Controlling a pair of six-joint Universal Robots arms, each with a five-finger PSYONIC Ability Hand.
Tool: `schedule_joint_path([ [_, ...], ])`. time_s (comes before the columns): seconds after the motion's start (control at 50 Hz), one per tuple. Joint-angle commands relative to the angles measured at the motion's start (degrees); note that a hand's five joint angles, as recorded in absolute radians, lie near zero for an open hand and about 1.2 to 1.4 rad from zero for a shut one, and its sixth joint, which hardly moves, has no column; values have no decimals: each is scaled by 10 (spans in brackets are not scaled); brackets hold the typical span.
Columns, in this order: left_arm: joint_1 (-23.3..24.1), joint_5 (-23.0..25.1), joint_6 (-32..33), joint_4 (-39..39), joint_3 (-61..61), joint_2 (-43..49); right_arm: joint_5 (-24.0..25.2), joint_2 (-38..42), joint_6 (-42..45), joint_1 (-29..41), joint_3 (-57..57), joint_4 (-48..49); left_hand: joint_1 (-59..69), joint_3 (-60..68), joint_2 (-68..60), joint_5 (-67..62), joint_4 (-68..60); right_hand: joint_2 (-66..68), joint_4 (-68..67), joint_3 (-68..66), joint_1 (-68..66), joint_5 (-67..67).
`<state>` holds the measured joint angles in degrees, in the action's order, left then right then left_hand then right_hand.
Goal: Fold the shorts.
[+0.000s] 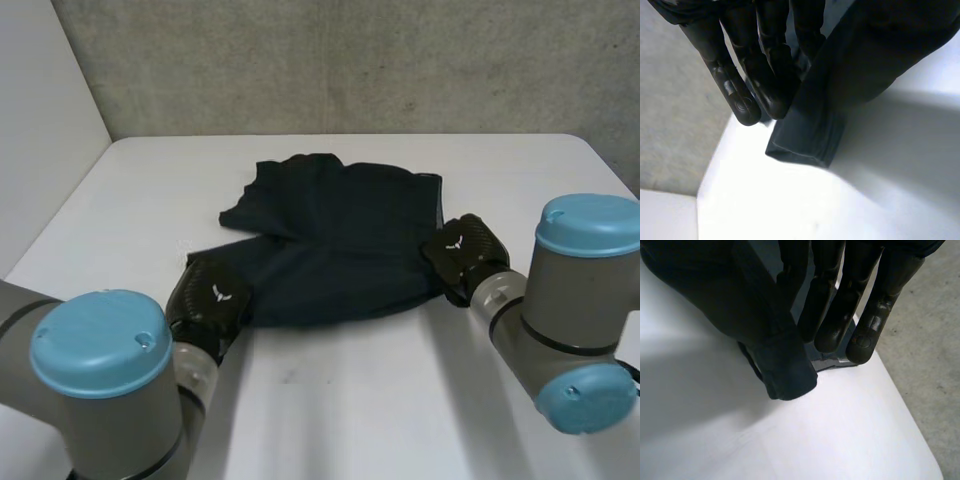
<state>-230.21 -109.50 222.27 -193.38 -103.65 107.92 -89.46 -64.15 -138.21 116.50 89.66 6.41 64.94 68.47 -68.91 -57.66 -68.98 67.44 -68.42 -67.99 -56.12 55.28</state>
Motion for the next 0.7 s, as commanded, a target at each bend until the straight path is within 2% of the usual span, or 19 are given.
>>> schedule_joint_path([
  [0.02,8,-56,-3,103,-32,-30,4,-38,21,1,24,-138,151,115,-111,-123,-110,126,-116,-120,-239,147],
  [0.12,46,-75,-11,144,-55,-42,5,-55,93,-1,70,-234,151,115,-111,-123,-110,126,-116,-120,-239,147],
  [0.18,57,-75,-17,163,-66,-53,3,-63,116,-2,93,-256,151,115,-111,-123,-110,126,-116,-120,-239,147],
  [0.28,92,-70,-22,261,-69,-98,5,-136,148,-2,144,-306,151,115,-111,-123,-110,126,-116,-120,-239,147],
  [0.36,98,-67,-11,309,-63,-128,19,-180,156,-14,156,-332,151,115,-111,-123,-110,126,-116,-120,-239,147],
  [0.48,84,-62,1,291,-7,-98,53,-181,159,-32,141,-337,151,115,-111,-123,-110,126,-116,-120,-239,147],
  [0.56,64,-63,15,243,72,-12,58,-137,147,-46,89,-324,151,115,-111,-123,-110,126,-116,-120,-239,147],
  [0.62,32,-62,29,199,164,55,49,-92,131,-45,34,-300,151,115,-111,-123,-110,126,-116,-120,-239,147],
  [0.7,16,-63,44,143,311,155,40,-52,99,-45,-34,-272,151,115,-111,-123,-110,126,-116,-120,-239,147],
])
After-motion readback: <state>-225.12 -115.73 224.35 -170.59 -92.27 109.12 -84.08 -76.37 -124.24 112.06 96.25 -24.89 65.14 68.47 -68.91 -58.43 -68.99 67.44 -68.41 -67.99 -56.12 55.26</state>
